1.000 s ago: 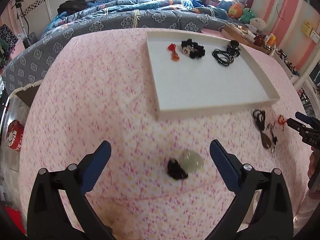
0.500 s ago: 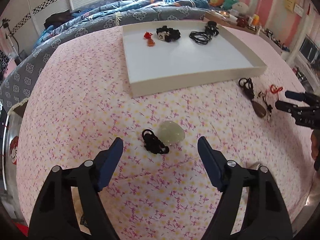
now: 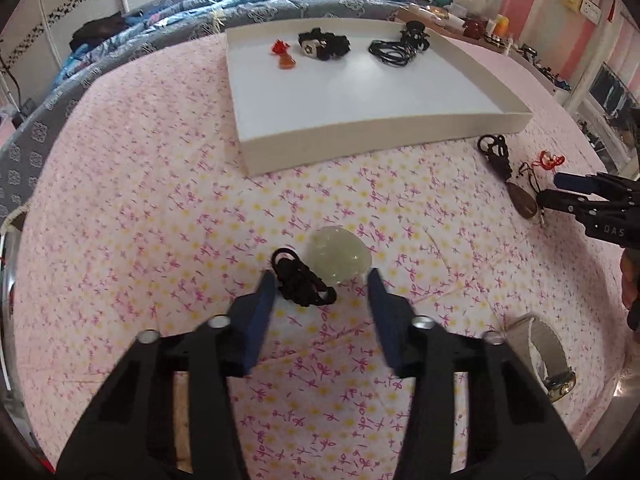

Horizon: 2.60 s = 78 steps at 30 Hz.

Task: Organize jewelry
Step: 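Grasp the black hair tie with the left gripper while the right grasps the black cord pendant, then carry the hair tie and cord pendant in both grippers over the white tray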

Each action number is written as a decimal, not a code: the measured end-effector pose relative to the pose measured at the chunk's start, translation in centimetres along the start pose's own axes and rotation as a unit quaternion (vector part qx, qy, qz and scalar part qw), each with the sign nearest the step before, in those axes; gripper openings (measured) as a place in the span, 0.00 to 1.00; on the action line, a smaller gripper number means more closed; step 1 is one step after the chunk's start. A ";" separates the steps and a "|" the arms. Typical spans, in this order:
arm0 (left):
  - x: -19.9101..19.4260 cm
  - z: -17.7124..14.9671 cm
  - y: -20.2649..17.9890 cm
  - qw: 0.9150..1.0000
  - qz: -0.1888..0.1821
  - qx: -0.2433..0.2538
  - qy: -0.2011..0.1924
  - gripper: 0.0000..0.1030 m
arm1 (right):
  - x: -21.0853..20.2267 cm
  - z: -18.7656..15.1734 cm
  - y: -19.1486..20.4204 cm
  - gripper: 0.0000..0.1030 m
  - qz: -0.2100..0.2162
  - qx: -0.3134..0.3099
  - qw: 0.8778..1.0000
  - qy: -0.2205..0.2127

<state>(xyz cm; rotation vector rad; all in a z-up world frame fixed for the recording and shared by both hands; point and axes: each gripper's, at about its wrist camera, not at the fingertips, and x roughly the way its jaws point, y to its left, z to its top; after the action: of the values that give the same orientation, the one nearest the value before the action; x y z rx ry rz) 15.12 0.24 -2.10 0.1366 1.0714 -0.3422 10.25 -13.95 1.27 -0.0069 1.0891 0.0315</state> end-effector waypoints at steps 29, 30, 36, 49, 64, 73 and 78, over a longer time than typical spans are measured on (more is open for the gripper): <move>-0.2 0.0 0.3 1.000 -0.007 -0.009 -0.002 0.20 | 0.3 0.2 0.8 0.12 -0.001 -0.026 1.000 0.004; -0.3 0.0 0.3 1.000 -0.006 -0.010 -0.003 0.20 | 0.2 0.2 0.6 0.12 0.000 -0.023 1.000 0.001; -1.1 0.5 0.5 1.000 0.000 -0.016 -0.009 0.20 | -0.9 0.8 -0.4 0.12 -0.002 -0.016 1.000 -0.014; -3.8 4.4 0.6 0.999 0.003 -0.019 -0.029 0.10 | -3.6 4.8 -1.8 0.12 -0.017 -0.016 0.998 -0.064; -2.9 9.6 1.7 0.999 -0.010 -0.038 -0.030 0.00 | -3.4 12.0 -1.4 0.12 -0.009 -0.015 0.995 -0.098; -0.8 6.6 1.3 0.999 0.002 -0.053 -0.002 0.41 | -2.8 10.6 -1.0 0.12 -0.009 -0.018 0.996 -0.087; 0.0 6.1 0.5 0.998 0.015 -0.054 -0.005 0.58 | -2.9 10.2 -0.9 0.12 -0.010 -0.020 0.996 -0.085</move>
<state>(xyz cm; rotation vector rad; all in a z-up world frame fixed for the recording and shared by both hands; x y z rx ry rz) 20.37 -0.96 0.80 0.0556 1.0749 -0.2572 17.98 -14.74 8.56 -0.0494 0.9183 0.0355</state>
